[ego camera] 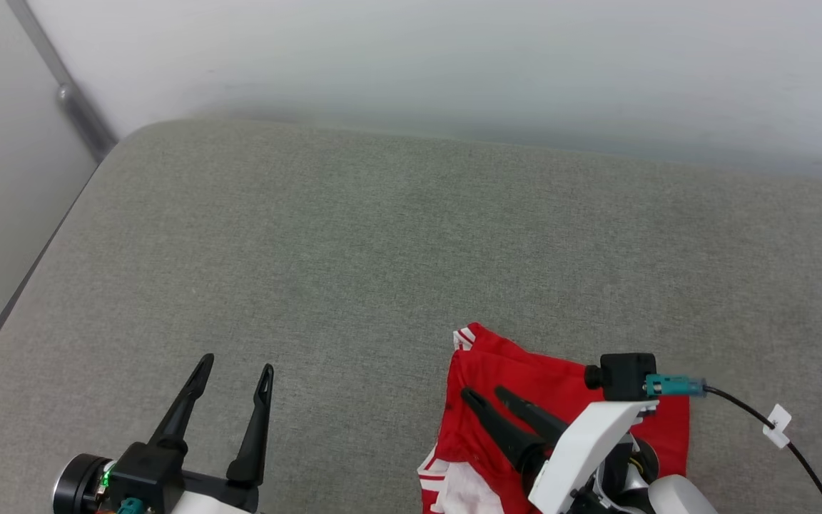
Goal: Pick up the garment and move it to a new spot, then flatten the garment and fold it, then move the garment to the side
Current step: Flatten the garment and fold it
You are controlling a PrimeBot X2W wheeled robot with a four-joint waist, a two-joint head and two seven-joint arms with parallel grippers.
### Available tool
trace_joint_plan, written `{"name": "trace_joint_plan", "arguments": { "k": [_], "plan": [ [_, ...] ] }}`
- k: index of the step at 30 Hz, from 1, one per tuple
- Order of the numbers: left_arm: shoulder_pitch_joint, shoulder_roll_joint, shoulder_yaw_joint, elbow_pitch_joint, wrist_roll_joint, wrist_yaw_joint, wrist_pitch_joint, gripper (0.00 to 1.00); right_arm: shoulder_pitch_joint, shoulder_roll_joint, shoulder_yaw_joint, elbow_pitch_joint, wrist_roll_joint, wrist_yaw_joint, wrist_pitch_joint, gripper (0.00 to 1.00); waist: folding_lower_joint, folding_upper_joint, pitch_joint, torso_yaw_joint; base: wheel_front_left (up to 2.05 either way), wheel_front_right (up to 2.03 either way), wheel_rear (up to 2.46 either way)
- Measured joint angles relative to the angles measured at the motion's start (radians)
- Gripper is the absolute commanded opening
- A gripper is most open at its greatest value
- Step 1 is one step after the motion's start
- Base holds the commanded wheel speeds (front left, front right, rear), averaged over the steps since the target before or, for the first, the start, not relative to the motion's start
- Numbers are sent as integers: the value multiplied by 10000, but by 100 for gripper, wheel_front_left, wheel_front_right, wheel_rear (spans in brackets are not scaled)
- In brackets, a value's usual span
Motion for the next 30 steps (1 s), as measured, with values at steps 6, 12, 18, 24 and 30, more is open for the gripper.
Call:
{"name": "trace_joint_plan", "arguments": {
  "k": [6,12,18,24,30],
  "plan": [
    [-7,-86,-23,-180,42,0,0,100,-151,6,-491,-591,-995,-2,416,100,0,0,-44,-332,0,0,0],
    [-49,-261,65,-244,-113,0,0,100,-550,-77,-1609,-1521,-3432,-2,648,100,0,0,-37,-790,0,0,0],
    [-354,-433,109,-357,-416,0,0,100,-844,-1567,-2088,-2086,-5940,-2,-464,100,0,0,100,-1206,0,0,0],
    [-503,-518,290,-384,-560,0,0,100,-534,-1827,-3095,-2477,-6636,2,-1960,100,0,0,239,-1552,0,0,0],
    [-520,-593,280,-460,-477,0,0,100,394,-1434,-4171,-2953,-6840,0,-3242,100,0,0,297,-1708,0,0,0]
  ]
}}
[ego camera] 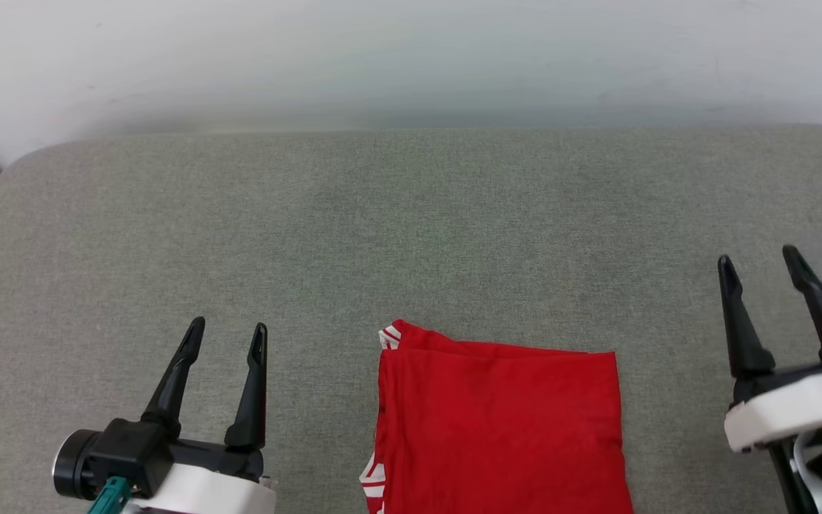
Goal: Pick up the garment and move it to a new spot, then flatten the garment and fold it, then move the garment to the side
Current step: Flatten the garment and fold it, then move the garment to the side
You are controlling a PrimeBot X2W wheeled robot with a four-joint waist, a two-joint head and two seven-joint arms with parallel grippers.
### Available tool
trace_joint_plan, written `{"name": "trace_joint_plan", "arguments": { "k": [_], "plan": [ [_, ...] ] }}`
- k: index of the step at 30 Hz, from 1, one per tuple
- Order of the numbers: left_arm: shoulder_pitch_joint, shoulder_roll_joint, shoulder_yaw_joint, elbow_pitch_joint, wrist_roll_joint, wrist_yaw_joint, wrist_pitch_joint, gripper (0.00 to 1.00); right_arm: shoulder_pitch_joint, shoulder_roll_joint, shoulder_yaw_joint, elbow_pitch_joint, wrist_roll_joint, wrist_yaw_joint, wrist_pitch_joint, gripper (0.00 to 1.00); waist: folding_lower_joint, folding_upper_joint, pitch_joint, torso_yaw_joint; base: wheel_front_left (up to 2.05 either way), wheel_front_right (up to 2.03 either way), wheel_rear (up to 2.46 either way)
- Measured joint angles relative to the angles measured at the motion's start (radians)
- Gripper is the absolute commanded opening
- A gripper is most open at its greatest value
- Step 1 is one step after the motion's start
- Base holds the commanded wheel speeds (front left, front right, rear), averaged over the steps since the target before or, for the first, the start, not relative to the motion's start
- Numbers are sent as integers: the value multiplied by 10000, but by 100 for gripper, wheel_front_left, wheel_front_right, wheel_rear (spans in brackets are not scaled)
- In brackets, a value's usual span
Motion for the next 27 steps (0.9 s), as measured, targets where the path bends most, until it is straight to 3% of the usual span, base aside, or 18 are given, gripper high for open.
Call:
{"name": "trace_joint_plan", "arguments": {
  "k": [4,10,27],
  "plan": [
    [17,38,-123,-33,94,0,0,100,850,589,-226,-280,-313,0,-874,100,0,0,-5,1,0,0,0],
    [96,19,-188,-82,104,0,0,100,1216,995,-211,-244,-449,2,-1170,100,0,0,-59,7,0,0,0],
    [162,23,-224,-84,176,0,0,100,1282,1202,-40,-203,-537,2,-1016,100,0,0,-70,36,0,0,0]
  ]
}}
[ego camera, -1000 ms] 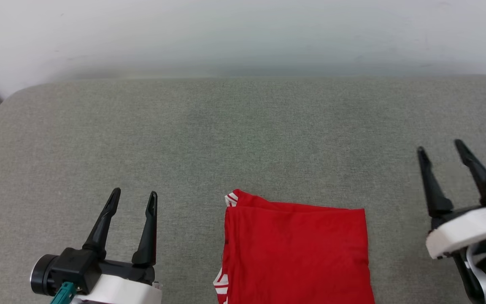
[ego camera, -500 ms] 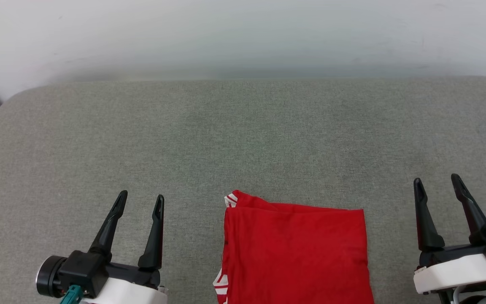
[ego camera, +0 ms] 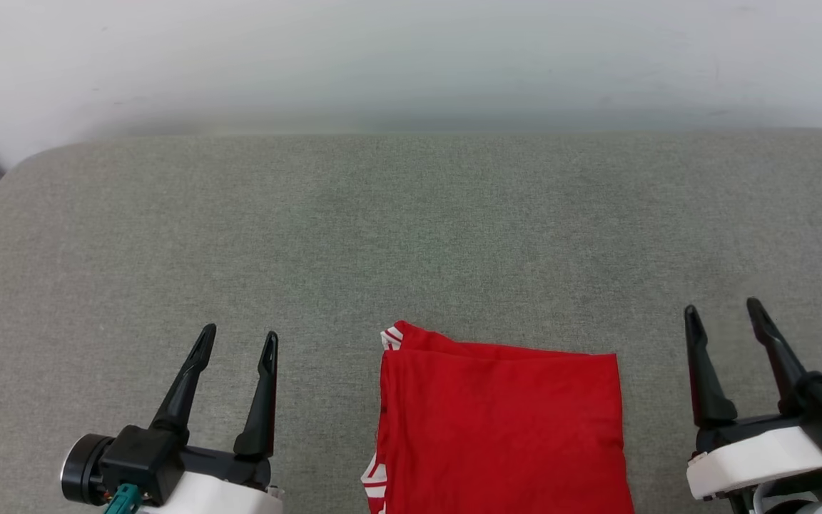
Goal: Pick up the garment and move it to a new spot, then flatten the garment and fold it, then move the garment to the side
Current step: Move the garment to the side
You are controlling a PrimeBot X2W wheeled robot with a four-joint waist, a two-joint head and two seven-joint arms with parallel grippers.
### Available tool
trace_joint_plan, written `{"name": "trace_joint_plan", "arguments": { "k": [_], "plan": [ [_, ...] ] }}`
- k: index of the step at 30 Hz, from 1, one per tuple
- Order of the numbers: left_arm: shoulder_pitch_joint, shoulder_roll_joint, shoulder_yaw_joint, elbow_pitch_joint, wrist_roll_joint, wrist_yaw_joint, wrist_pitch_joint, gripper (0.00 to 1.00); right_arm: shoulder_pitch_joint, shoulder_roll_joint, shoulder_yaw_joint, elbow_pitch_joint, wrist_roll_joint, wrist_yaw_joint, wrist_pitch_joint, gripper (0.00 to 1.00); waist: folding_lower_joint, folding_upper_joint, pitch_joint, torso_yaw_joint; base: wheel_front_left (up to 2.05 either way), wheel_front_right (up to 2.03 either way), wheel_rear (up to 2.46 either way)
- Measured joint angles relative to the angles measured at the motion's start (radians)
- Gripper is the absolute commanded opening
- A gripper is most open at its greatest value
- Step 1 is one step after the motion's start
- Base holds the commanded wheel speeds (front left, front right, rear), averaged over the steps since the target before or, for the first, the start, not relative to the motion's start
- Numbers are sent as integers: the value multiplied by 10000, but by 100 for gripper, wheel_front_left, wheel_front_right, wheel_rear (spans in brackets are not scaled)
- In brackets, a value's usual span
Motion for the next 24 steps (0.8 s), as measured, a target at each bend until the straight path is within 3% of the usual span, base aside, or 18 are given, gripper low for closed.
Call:
{"name": "trace_joint_plan", "arguments": {
  "k": [3,10,14,17,24],
  "plan": [
    [34,0,-12,10,4,0,0,100,49,-109,261,-77,27,-2,669,100,0,0,92,15,0,0,0],
    [-107,-58,-100,69,-77,0,0,100,265,-692,834,-1210,1269,-2,5091,100,0,0,545,106,0,0,0],
    [-260,-59,-169,130,-88,0,0,100,309,-803,738,-1862,1628,-2,7637,100,-1,0,804,210,0,0,0],
    [-463,-84,-276,140,-105,0,0,100,365,-1250,1064,-2102,1664,2,9217,100,0,0,988,364,0,0,0],
    [-779,-84,-608,253,-165,0,0,100,349,-1012,826,-1732,1847,-2,10483,100,0,0,1424,887,0,0,0]
  ]
}}
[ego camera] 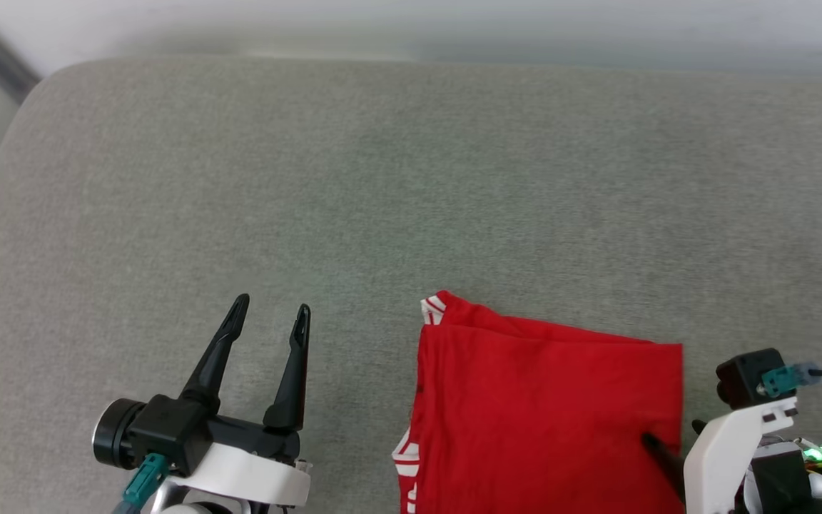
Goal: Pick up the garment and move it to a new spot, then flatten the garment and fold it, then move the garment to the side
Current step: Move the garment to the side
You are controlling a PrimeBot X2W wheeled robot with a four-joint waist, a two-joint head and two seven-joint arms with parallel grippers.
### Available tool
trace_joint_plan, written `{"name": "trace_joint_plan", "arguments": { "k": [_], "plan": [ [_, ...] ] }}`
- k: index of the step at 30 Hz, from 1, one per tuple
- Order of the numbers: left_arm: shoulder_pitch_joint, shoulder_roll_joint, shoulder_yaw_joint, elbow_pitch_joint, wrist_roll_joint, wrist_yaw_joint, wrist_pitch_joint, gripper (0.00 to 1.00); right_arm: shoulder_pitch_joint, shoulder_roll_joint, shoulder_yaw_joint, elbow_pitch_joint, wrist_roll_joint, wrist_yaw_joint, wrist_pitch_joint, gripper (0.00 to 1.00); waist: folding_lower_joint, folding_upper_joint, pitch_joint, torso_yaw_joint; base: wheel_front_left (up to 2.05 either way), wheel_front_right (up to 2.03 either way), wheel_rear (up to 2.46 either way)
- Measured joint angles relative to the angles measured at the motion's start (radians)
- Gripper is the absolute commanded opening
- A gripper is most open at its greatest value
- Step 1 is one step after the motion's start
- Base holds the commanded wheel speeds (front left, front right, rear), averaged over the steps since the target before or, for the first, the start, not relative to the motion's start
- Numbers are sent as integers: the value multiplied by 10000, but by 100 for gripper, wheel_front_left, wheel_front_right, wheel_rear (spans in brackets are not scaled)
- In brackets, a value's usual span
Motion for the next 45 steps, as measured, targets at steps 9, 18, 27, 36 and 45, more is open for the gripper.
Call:
{"name": "trace_joint_plan", "arguments": {
  "k": [9,18,27,36,45],
  "plan": [
    [-207,-46,-144,54,0,0,0,100,-414,330,65,941,-52,-2,36,100,-1,0,560,648,0,0,0],
    [-322,-35,-309,288,8,0,0,100,-1034,19,694,1919,-142,-17,-311,0,-3,0,637,745,0,0,0],
    [-259,81,-362,374,2,0,0,100,-1987,-1488,2592,1799,-949,23,-844,0,1,0,389,-205,0,0,0],
    [-695,397,-819,364,90,0,0,100,-4103,-4242,3783,1152,-1003,4,-920,0,2,0,554,-2040,0,0,0],
    [-1639,1016,-1707,138,270,0,0,100,-5745,-5988,4405,2188,-1273,6,-1843,0,2,0,1581,-3654,0,0,0]
  ]
}}
